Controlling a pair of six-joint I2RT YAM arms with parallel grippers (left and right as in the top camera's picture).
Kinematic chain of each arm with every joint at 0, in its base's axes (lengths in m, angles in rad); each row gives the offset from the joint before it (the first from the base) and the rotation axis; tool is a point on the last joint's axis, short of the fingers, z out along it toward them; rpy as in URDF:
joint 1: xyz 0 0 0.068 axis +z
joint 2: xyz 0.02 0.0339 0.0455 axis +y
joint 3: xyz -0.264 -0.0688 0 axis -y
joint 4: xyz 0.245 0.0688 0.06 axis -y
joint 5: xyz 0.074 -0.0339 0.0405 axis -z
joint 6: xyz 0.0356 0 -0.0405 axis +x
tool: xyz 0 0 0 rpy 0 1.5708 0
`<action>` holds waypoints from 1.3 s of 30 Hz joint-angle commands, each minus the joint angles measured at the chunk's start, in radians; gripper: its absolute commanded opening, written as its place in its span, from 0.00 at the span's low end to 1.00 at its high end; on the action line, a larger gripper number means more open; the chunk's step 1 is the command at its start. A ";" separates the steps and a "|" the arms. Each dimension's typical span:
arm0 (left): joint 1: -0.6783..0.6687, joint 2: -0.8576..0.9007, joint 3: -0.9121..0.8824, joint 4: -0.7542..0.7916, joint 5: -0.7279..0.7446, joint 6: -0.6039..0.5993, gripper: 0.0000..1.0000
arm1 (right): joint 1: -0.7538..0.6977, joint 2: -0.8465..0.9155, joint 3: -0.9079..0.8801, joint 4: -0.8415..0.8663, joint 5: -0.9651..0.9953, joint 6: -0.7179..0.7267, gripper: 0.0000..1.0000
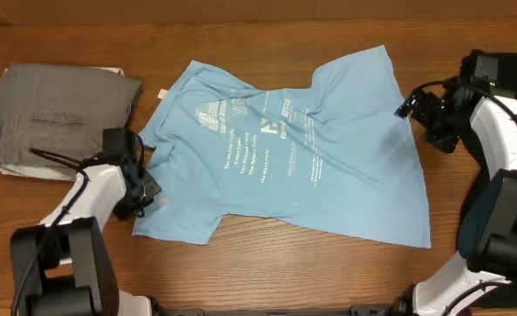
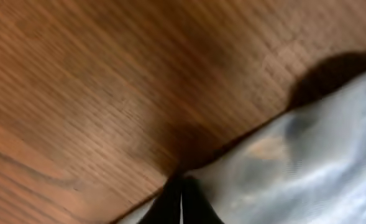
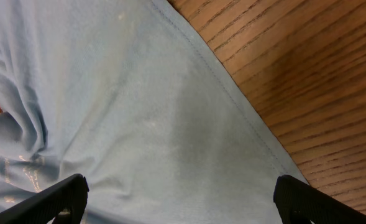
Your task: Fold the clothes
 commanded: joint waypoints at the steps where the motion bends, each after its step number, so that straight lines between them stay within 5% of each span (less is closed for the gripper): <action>1: 0.008 0.118 -0.006 -0.003 0.081 0.034 0.10 | 0.001 -0.008 0.015 0.004 -0.002 -0.007 1.00; 7: 0.029 0.178 0.009 -0.044 0.055 0.101 0.04 | 0.001 -0.008 0.015 0.004 -0.002 -0.007 1.00; 13: 0.093 0.058 0.046 -0.177 -0.134 -0.019 0.06 | 0.001 -0.008 0.015 0.004 -0.002 -0.007 1.00; 16: 0.128 0.026 0.046 -0.197 -0.050 0.007 0.10 | 0.001 -0.008 0.015 0.004 -0.002 -0.007 1.00; 19: 0.146 0.026 0.046 -0.199 0.078 0.106 0.04 | 0.001 -0.008 0.015 0.004 -0.002 -0.007 1.00; 28: 0.127 -0.183 0.167 -0.301 0.075 0.125 0.04 | 0.001 -0.008 0.014 0.004 -0.002 -0.007 1.00; 34: 0.029 -0.391 0.306 -0.281 0.257 0.259 0.05 | 0.001 -0.008 0.015 0.004 -0.002 -0.007 1.00; 39: -0.106 -0.372 0.496 -0.311 0.252 0.256 0.04 | 0.001 -0.008 0.015 0.004 -0.002 -0.007 1.00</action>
